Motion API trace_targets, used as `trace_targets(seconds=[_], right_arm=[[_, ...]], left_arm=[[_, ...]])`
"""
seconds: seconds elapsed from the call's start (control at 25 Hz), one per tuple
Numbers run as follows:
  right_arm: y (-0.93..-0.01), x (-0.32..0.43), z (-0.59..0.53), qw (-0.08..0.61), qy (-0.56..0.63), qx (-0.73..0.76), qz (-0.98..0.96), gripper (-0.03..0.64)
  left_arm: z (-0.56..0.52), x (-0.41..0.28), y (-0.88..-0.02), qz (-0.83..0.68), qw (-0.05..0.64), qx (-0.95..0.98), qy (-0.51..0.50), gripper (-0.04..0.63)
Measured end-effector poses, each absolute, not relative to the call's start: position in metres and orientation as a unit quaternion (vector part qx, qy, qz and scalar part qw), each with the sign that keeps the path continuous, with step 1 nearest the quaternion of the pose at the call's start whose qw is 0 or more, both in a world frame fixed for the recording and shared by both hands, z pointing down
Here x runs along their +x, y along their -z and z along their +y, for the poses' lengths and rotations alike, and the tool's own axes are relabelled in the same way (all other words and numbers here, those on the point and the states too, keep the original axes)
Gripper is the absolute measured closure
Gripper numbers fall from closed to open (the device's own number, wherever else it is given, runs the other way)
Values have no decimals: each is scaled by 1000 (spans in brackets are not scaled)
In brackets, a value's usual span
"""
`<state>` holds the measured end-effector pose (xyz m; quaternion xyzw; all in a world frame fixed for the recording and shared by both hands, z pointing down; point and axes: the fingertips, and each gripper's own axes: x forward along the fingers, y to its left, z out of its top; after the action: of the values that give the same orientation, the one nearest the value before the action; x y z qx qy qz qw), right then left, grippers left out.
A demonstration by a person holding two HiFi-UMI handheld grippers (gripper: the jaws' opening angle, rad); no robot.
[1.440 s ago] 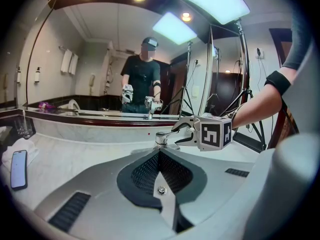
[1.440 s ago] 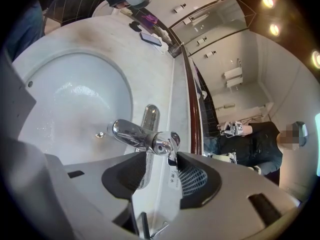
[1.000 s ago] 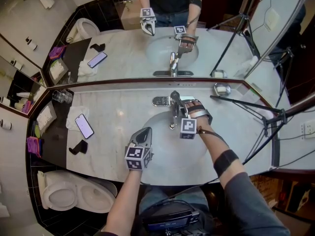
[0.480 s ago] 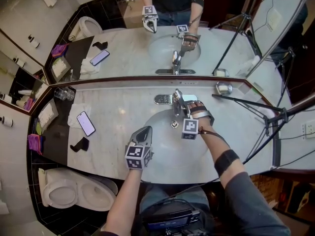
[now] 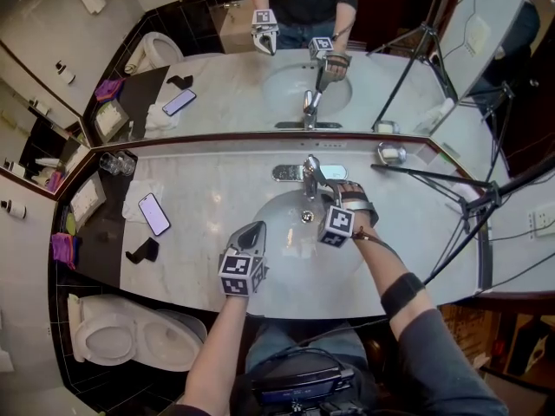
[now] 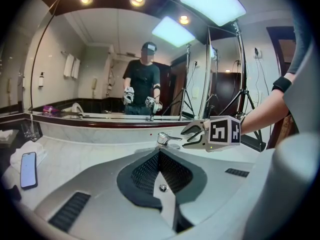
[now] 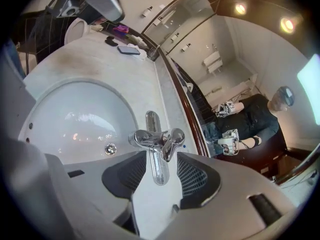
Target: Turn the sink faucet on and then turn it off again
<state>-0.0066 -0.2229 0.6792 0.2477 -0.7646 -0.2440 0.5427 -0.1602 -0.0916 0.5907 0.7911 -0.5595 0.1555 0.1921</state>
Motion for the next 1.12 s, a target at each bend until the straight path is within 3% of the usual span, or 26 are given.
trace_targets(seconds=[0.4, 0.72, 1.12], right_arm=[[-626, 34, -175, 479, 188, 340, -787, 592], [-586, 56, -154, 421, 137, 404, -801, 600], [-528, 101, -136, 278, -31, 501, -819, 600]], left_arm=[[-75, -145, -567, -554, 177, 800, -148, 595], [-68, -146, -545, -554, 159, 804, -142, 595], [-64, -153, -520, -559, 153, 807, -115, 595]])
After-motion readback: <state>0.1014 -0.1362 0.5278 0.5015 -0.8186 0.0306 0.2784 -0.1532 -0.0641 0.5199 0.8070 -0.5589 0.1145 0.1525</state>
